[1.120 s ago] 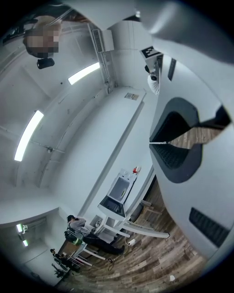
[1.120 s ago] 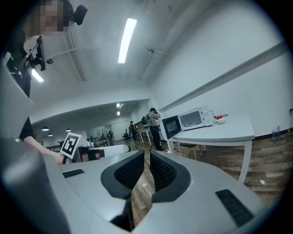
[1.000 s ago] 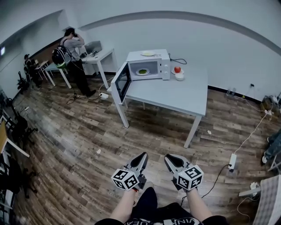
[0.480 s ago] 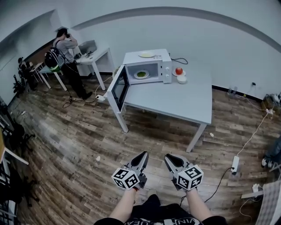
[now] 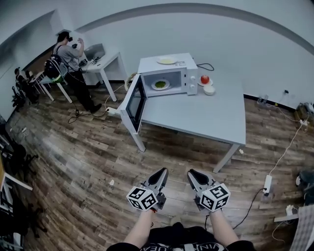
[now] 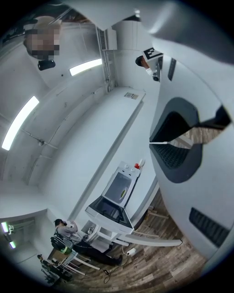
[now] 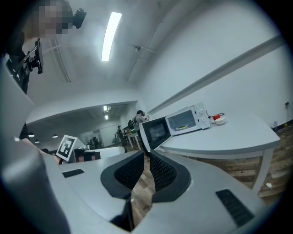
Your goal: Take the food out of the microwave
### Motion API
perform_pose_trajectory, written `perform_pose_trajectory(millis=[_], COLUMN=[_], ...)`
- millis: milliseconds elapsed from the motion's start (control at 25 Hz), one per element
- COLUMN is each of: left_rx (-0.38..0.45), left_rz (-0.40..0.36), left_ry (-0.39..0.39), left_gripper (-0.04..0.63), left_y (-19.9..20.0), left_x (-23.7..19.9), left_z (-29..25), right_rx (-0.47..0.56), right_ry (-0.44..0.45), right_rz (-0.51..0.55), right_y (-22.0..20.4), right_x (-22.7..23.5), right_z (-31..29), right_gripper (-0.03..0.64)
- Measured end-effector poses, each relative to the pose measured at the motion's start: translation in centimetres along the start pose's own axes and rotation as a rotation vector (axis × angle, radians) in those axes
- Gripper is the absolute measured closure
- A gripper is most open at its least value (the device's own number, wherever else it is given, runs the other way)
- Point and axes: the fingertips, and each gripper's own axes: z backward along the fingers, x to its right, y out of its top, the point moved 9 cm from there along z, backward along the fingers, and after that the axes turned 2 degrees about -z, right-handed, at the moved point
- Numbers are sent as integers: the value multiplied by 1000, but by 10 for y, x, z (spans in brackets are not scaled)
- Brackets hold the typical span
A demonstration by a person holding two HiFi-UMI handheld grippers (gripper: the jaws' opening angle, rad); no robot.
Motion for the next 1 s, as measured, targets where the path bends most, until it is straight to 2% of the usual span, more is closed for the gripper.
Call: perform_pose_trajectory(millis=[160,600,1000], left_rx=[25,11,40], left_rz=[10,50,37], left_ry=[10,31,110], left_gripper=[578,578,578], left_y=[6,3,37], left_x=[-20,-54,-111], left_z=[-5,-37,-94], right_rx=[73,15,-23], right_ry=[-12,-7,92], right_rz=[29,-6,14], right_y=[11,15,49], right_x=[4,39,88], right_z=[-13,-58,-144], right_gripper=[560,560,560])
